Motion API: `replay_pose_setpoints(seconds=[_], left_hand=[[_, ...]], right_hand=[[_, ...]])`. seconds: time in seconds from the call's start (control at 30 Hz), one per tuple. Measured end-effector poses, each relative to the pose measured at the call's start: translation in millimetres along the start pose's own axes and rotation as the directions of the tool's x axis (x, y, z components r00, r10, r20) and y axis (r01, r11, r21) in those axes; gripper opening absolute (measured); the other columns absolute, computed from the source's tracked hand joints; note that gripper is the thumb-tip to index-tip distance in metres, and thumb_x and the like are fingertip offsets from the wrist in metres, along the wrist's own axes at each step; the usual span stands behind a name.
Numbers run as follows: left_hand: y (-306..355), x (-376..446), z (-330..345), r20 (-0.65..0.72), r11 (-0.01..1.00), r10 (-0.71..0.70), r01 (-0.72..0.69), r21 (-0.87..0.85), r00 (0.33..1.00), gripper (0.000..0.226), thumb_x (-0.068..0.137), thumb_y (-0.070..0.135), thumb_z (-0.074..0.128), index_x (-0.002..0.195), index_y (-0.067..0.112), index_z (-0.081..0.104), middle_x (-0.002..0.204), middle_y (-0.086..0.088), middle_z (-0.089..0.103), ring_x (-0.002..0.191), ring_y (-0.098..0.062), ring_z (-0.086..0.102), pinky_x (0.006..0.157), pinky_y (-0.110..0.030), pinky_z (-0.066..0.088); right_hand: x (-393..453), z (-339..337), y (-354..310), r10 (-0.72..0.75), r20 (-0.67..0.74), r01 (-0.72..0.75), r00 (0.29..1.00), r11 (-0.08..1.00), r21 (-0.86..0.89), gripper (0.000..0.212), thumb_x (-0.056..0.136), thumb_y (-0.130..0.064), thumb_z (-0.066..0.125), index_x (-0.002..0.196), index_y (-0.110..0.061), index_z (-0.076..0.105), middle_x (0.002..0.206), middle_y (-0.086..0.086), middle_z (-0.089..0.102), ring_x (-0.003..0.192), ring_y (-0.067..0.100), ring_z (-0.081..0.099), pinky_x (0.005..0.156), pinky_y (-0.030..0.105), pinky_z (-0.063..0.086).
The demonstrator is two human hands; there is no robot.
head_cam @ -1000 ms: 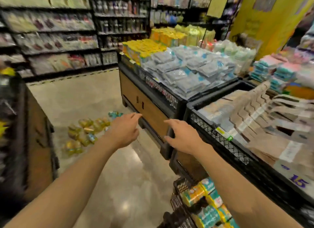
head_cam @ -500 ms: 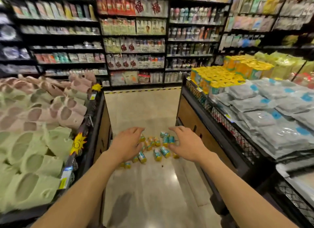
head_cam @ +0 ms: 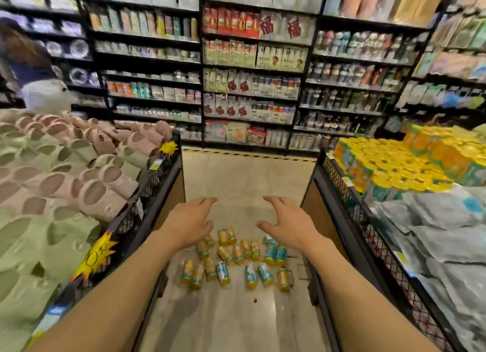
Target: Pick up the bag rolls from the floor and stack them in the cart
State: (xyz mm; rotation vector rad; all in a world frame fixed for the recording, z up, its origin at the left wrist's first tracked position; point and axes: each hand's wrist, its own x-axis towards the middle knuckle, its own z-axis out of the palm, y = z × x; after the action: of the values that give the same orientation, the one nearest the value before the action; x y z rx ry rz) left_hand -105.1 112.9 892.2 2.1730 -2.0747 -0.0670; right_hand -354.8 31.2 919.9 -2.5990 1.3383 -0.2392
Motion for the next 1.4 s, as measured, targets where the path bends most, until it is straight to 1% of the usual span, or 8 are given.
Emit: replay_pose_setpoints(seconds=[0.1,0.37,0.5,0.63,0.83,0.97,1.1,1.4], left_hand=[[-14,33,-1,-0.007,0.999,-0.047,0.047,-0.011,0.999,0.065,0.098,0.037,0.049,0.157,0.022,0.026,0.155,0.000,0.042,0.139,-0.022,0.044,0.107,-0.040,0.044],[-78,146,8,-0.030,0.999,-0.045,0.044,-0.019,0.999,0.064,0.098,0.036,0.051,0.156,0.022,0.028,0.154,-0.001,0.044,0.137,-0.023,0.046,0.106,-0.041,0.044],[-119,214,19,0.020,1.000,-0.012,0.013,-0.011,1.000,0.064,0.099,0.037,0.050,0.157,0.021,0.028,0.154,-0.001,0.043,0.132,-0.022,0.050,0.105,-0.039,0.044],[-153,285,27,0.044,1.000,0.015,-0.015,0.005,0.999,0.064,0.099,0.038,0.047,0.157,0.023,0.025,0.155,0.000,0.042,0.137,-0.022,0.046,0.107,-0.039,0.043],[-175,369,60,0.069,1.000,-0.003,0.004,-0.012,0.998,0.064,0.101,0.039,0.046,0.158,0.024,0.022,0.157,0.001,0.038,0.140,-0.022,0.042,0.110,-0.039,0.039],[-184,404,121,0.069,1.000,0.004,-0.003,-0.010,0.998,0.065,0.099,0.039,0.049,0.157,0.025,0.024,0.157,0.003,0.039,0.140,-0.021,0.042,0.109,-0.040,0.039],[-197,427,212,0.116,0.999,0.013,-0.009,-0.032,0.993,0.065,0.099,0.037,0.049,0.157,0.022,0.025,0.155,-0.001,0.042,0.139,-0.024,0.043,0.110,-0.043,0.040],[-232,437,511,0.166,0.999,0.007,-0.001,-0.036,0.986,0.064,0.097,0.036,0.053,0.154,0.021,0.030,0.150,-0.006,0.046,0.133,-0.031,0.048,0.103,-0.047,0.044]], right_hand=[[43,5,12,-0.011,0.020,0.011,1.000,1.000,0.024,0.078,0.091,-0.063,0.057,0.156,-0.027,0.031,0.157,0.000,0.040,0.142,0.023,0.040,0.111,0.039,0.041],[178,23,23,-0.028,0.041,0.027,0.999,1.000,0.014,0.079,0.091,-0.061,0.059,0.156,-0.026,0.031,0.157,0.001,0.041,0.142,0.025,0.040,0.111,0.039,0.040],[253,33,22,0.021,0.068,-0.024,0.997,0.999,0.045,0.078,0.091,-0.063,0.058,0.156,-0.029,0.030,0.157,0.000,0.040,0.142,0.024,0.039,0.111,0.040,0.040],[325,31,24,0.066,0.031,-0.068,0.997,0.994,0.090,0.077,0.091,-0.062,0.059,0.155,-0.031,0.031,0.157,-0.002,0.038,0.143,0.023,0.038,0.111,0.039,0.039],[407,51,51,0.067,0.066,-0.069,0.996,0.997,0.032,0.076,0.092,-0.060,0.058,0.156,-0.030,0.029,0.157,0.000,0.038,0.142,0.024,0.039,0.109,0.041,0.041],[451,106,89,0.080,0.113,-0.082,0.990,0.997,0.010,0.076,0.092,-0.059,0.059,0.155,-0.029,0.029,0.157,0.002,0.038,0.141,0.026,0.040,0.107,0.042,0.042],[479,198,127,0.106,0.154,-0.109,0.982,0.994,0.012,0.077,0.090,-0.060,0.061,0.154,-0.029,0.030,0.154,0.003,0.042,0.139,0.027,0.042,0.103,0.042,0.043],[491,491,215,0.073,0.164,-0.079,0.984,0.996,0.031,0.080,0.085,-0.059,0.067,0.152,-0.029,0.035,0.149,0.006,0.046,0.137,0.030,0.043,0.107,0.044,0.041]])
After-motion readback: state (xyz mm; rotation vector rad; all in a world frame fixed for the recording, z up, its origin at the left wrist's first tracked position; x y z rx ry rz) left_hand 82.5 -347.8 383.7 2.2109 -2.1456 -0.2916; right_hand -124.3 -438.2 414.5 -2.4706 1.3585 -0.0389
